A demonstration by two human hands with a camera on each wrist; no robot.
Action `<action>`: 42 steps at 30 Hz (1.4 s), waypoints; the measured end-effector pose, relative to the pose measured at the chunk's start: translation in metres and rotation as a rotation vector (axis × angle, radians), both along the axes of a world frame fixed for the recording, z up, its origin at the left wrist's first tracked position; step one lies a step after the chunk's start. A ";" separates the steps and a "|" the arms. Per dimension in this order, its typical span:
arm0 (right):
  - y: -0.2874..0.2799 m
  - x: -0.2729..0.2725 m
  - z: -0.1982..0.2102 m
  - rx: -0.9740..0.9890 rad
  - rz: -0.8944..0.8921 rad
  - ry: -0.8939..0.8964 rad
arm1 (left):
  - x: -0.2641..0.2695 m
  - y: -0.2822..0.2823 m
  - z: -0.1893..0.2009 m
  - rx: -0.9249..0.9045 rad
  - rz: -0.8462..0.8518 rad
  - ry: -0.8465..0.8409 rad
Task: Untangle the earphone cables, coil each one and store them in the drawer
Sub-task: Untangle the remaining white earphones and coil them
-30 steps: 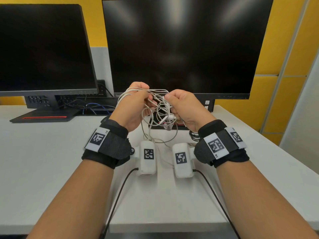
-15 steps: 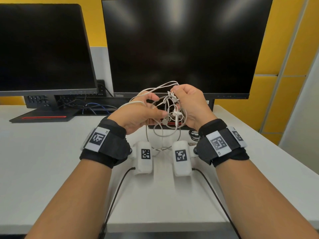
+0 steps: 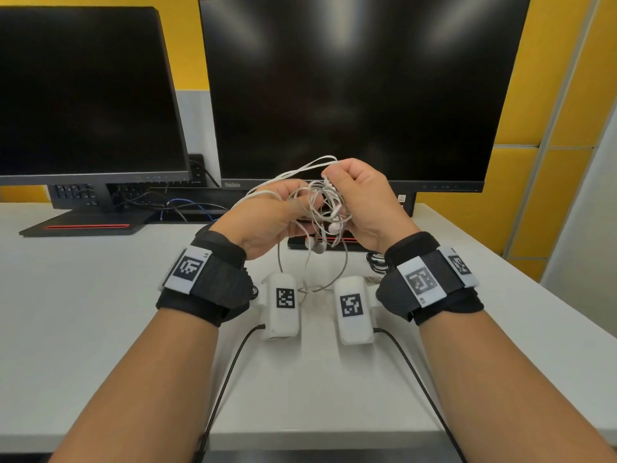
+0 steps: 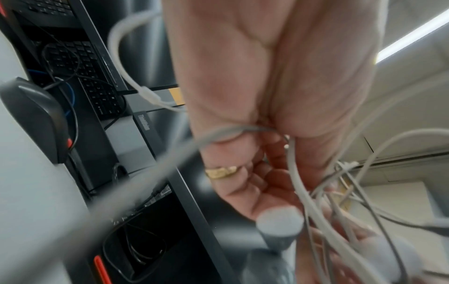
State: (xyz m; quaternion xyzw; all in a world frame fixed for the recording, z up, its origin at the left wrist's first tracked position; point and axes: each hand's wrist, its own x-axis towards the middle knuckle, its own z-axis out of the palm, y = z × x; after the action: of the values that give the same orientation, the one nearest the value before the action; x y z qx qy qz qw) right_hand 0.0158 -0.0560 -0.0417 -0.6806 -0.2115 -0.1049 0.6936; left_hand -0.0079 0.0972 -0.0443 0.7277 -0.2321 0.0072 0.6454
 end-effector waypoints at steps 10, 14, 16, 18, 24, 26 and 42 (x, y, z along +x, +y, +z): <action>-0.001 0.002 -0.001 0.021 -0.015 -0.049 | -0.001 -0.004 0.001 -0.019 0.048 0.012; 0.001 0.002 -0.001 -0.010 -0.077 -0.076 | -0.003 -0.004 0.002 0.039 0.072 0.029; 0.002 0.003 -0.002 -0.028 -0.094 -0.086 | -0.005 -0.006 0.001 0.057 0.058 0.038; 0.002 0.004 -0.002 -0.035 -0.101 -0.089 | -0.007 -0.007 0.001 0.063 0.029 0.044; 0.002 0.002 -0.003 -0.061 -0.136 -0.143 | -0.007 -0.010 -0.001 0.076 0.029 0.057; 0.004 0.003 -0.004 -0.093 -0.175 -0.180 | -0.005 -0.010 -0.002 0.105 0.052 0.046; 0.001 -0.005 0.001 0.019 0.041 -0.038 | 0.013 0.000 -0.001 -0.081 0.384 -0.086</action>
State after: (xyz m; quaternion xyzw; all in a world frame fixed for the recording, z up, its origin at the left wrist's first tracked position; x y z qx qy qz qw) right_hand 0.0110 -0.0548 -0.0406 -0.6674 -0.2375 -0.1056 0.6979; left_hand 0.0055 0.0969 -0.0456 0.7310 -0.1157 0.1706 0.6505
